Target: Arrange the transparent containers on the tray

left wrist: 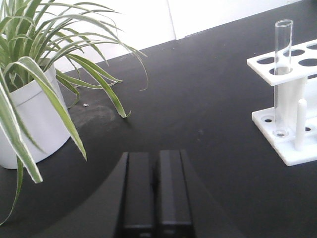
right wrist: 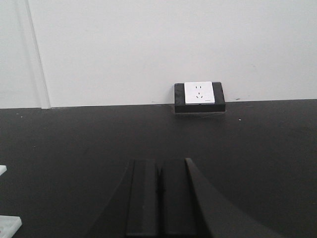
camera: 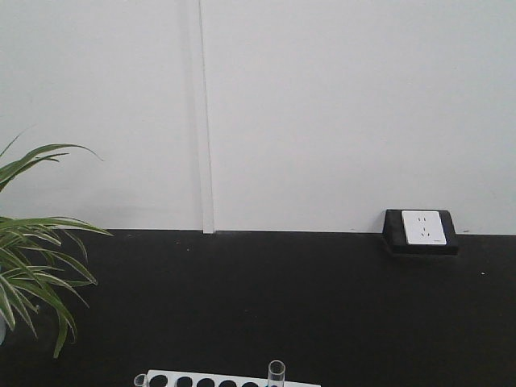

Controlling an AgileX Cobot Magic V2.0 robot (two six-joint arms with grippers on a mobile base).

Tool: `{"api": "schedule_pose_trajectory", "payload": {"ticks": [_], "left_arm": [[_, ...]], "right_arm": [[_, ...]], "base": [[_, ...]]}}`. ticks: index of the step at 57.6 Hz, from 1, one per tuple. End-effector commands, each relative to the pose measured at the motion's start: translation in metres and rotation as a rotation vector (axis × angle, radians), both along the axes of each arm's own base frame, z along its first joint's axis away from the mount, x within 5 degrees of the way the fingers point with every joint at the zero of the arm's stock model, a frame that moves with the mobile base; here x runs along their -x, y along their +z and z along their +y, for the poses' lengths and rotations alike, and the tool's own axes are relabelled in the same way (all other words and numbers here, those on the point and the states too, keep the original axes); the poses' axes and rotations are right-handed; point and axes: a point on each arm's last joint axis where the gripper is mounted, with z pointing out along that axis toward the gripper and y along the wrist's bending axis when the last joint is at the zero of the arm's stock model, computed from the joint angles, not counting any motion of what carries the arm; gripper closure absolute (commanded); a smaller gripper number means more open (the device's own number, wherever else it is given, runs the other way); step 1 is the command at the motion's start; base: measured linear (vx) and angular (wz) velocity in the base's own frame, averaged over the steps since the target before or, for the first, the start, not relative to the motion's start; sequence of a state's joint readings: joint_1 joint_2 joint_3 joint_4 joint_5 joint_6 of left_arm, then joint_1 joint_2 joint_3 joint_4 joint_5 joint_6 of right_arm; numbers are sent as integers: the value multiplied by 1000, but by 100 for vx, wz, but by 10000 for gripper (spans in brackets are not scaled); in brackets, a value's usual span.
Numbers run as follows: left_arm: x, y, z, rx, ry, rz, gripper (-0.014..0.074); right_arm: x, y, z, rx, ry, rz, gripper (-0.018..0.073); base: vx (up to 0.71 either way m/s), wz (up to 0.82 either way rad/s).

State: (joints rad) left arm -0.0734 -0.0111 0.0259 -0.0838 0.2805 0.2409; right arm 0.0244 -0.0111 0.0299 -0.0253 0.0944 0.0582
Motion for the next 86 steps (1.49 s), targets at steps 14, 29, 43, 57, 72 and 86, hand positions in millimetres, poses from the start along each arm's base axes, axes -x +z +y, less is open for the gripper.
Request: {"api": "schedule_pose_trajectory", "payload": {"ticks": [14,29,43,57,72,86], "left_arm": [[-1,-4,0,14,2,-71,603],[-1,-4,0,14,2,-71,603],[-1,-4,0,14,2,-71,603],[-1,-3,0,13,2,-74,603],[-1,1,0,30,7,-120,603],[-1,1,0,145,16,-111,603]], "right_arm": [[0,5,0,15,-3,-80,571],[0,5,0,15,-3,-80,571],[0,5,0,15,-3,-80,571],[0,5,0,15,-3,-80,571],[0,5,0,15,-2,-81,571],[0,5,0,15,-2,-84,571]], "base": [[0,0],[0,0],[0,0],[0,0],[0,0],[0,0]]}}
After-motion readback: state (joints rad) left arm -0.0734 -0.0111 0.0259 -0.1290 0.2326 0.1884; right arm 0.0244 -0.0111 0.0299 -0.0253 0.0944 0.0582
